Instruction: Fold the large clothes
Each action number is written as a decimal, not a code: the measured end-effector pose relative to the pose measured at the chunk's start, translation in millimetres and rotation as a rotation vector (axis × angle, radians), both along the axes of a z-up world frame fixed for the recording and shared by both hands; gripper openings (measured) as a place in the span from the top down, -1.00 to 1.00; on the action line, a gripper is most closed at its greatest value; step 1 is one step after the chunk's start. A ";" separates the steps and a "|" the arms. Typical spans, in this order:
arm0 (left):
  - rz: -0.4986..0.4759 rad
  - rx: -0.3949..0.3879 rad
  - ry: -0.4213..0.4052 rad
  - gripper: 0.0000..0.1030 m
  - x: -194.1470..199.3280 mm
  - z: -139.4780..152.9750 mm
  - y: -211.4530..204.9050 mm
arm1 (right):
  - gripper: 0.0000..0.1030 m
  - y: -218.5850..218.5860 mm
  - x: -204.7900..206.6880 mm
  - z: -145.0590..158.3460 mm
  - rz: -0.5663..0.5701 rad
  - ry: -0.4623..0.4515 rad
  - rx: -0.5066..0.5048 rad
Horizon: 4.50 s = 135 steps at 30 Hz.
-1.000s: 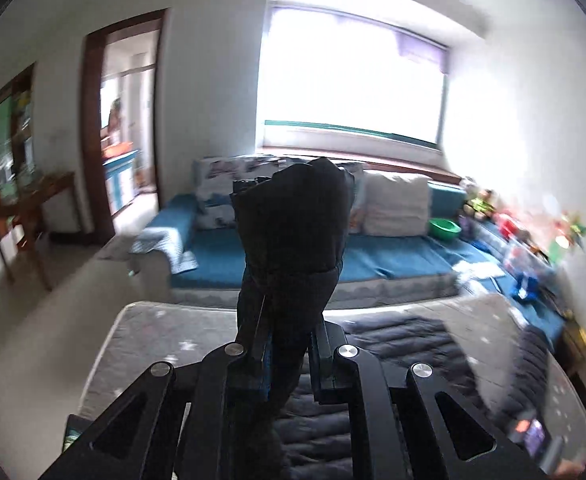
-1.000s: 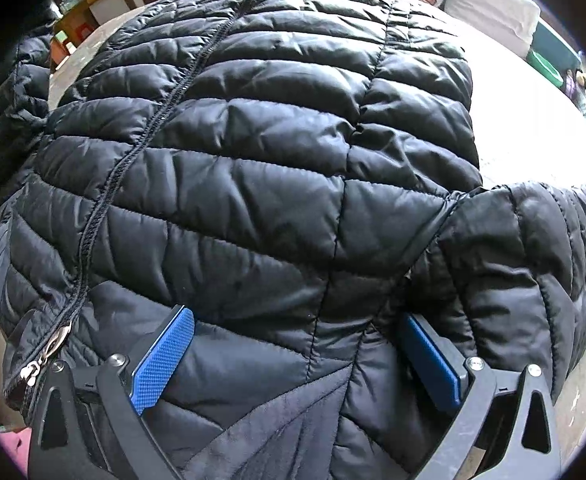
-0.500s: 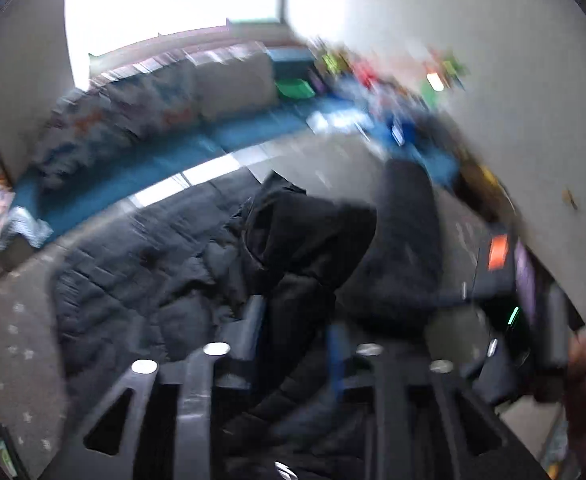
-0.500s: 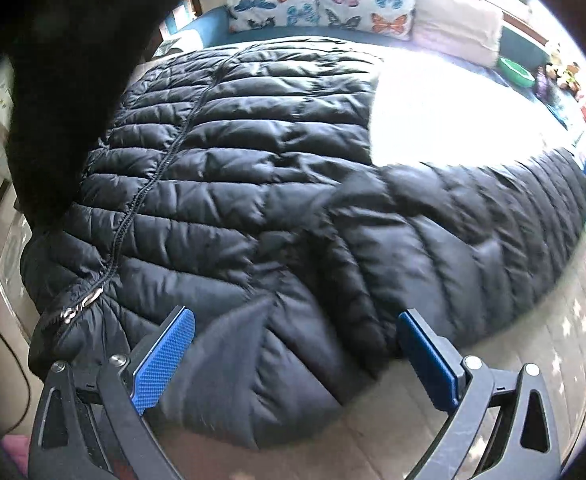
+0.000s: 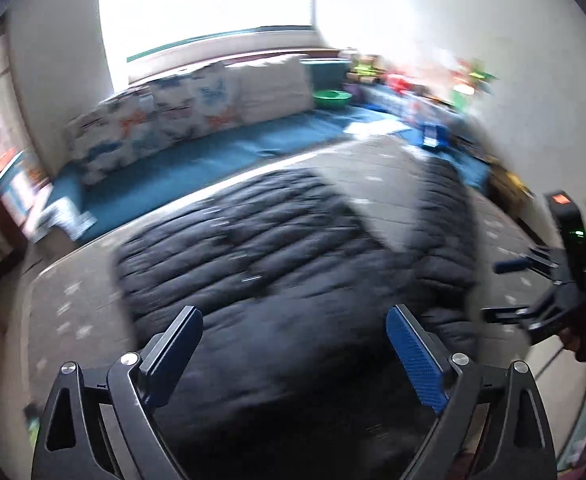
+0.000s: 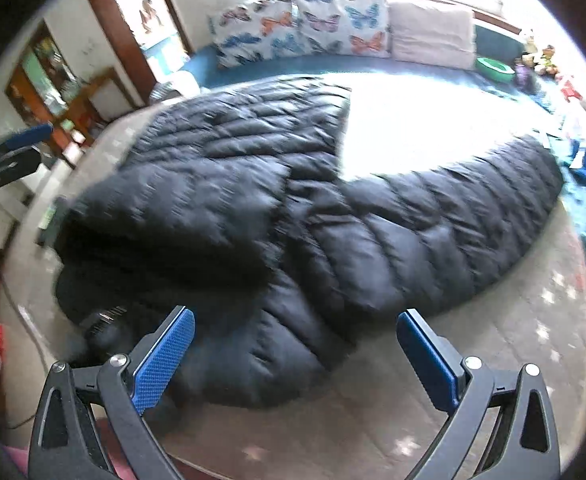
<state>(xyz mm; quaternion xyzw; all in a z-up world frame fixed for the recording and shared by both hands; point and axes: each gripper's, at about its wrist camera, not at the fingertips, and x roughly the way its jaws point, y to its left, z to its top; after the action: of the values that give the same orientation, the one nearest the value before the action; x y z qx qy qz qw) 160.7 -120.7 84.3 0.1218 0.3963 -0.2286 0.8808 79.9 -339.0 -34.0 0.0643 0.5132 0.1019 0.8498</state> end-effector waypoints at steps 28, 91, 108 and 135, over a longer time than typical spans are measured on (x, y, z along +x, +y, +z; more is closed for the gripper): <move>0.098 0.135 0.089 -0.24 -54.4 -169.9 177.4 | 0.79 48.0 9.5 27.7 0.005 -0.085 -0.099; -0.046 0.152 0.131 -0.24 4.4 -178.3 60.8 | -0.29 -76.0 3.6 -3.1 -0.151 -0.041 0.024; -0.127 0.117 0.138 -0.58 12.1 -128.9 -24.6 | -0.29 -298.8 78.2 -79.7 -0.620 -0.015 0.237; -0.191 0.013 0.184 -0.58 18.3 -143.7 -44.7 | 0.79 -159.5 42.1 112.4 -0.367 -0.473 0.255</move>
<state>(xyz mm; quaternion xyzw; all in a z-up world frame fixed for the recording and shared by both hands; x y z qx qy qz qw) 178.9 -165.4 -59.4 0.1432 0.4635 -0.3193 0.8141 122.0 -498.5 78.4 0.2364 0.2647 0.0225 0.9346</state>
